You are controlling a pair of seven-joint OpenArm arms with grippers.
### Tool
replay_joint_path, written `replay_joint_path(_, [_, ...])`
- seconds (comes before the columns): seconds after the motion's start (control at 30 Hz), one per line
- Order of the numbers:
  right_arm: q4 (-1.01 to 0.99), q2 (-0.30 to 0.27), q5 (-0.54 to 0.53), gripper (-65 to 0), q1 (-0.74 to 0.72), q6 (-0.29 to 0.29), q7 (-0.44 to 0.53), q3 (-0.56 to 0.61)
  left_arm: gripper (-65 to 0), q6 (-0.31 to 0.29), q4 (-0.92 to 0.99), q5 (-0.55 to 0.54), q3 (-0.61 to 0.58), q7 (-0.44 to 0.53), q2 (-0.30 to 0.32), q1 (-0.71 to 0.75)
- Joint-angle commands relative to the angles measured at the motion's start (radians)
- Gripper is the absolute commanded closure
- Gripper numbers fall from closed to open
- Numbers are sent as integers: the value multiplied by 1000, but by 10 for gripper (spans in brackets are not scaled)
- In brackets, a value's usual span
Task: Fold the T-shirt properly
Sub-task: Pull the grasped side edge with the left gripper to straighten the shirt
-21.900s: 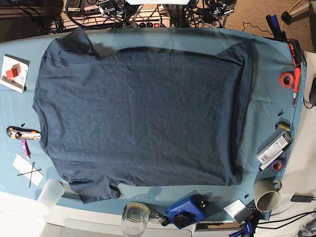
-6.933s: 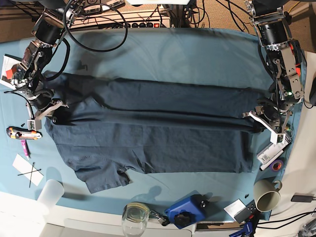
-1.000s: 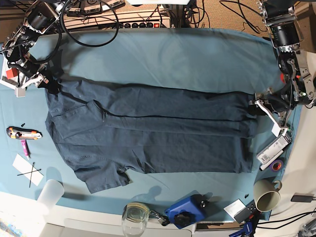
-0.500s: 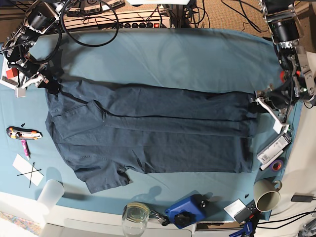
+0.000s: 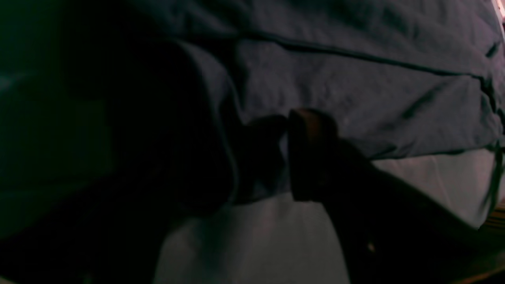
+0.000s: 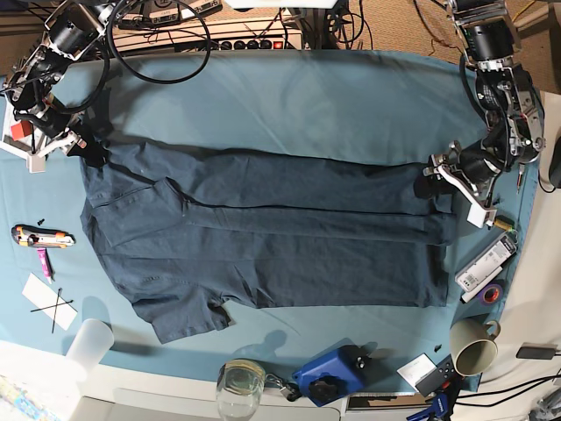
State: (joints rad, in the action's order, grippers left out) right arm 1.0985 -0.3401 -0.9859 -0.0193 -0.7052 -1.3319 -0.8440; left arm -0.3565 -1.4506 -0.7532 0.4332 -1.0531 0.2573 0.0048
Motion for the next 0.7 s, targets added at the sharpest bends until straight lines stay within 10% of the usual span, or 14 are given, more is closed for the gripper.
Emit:
replay_joint_path(0.0, [-1, -6, 66, -115, 6, 7, -64, 5, -260, 18, 17, 82, -11, -105, -5, 20])
replay_joint_path(0.2, [-1, -7, 66, -8, 6, 7, -64, 5, 0, 80, 17, 156, -11, -55, -5, 19])
replay_joint_path(0.67, [1, -11, -57, 0, 9, 7, -64, 4, 0, 68, -21, 95, -11, -169, -5, -2])
